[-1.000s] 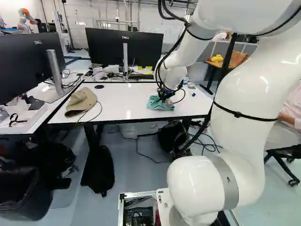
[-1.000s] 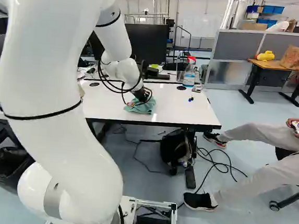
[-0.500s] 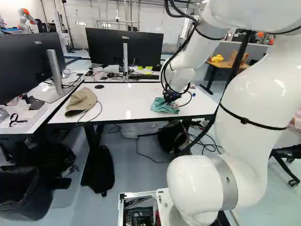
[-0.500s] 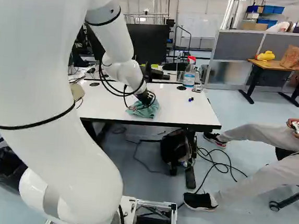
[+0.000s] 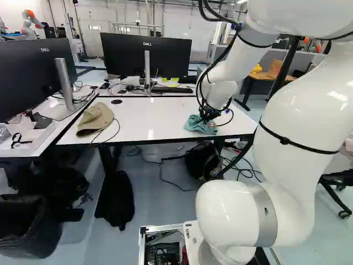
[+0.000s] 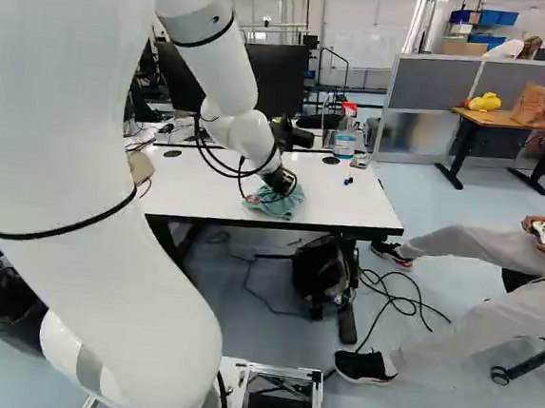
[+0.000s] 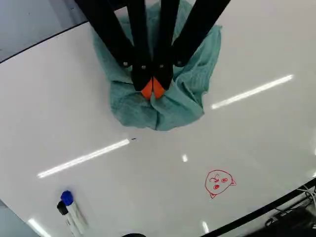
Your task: Clean the table with the green towel
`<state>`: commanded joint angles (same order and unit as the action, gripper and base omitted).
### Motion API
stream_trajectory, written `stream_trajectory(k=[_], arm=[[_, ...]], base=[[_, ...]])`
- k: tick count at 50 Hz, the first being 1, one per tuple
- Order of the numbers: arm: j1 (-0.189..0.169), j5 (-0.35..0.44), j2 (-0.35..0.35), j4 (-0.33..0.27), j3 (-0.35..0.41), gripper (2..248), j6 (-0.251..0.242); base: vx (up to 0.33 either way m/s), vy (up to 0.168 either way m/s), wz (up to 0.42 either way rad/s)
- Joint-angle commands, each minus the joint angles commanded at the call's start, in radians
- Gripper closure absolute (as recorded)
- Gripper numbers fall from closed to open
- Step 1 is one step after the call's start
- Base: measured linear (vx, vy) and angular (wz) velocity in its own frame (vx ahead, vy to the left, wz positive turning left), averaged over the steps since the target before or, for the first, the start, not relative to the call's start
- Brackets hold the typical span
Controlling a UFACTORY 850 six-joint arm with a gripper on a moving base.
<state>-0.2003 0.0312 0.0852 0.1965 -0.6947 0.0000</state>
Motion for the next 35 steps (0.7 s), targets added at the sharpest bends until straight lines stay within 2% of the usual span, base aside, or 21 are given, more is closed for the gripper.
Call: stream_trajectory(k=[10,27,35], arm=[[-0.026,0.000,0.025,0.000,-0.027,227,0.000],[-0.024,0.000,0.004,0.000,-0.023,227,0.000],[-0.008,0.000,-0.004,0.000,-0.035,227,0.000]], base=[[0.000,0.000,0.000],[0.000,0.000,0.000],[0.000,0.000,0.000]])
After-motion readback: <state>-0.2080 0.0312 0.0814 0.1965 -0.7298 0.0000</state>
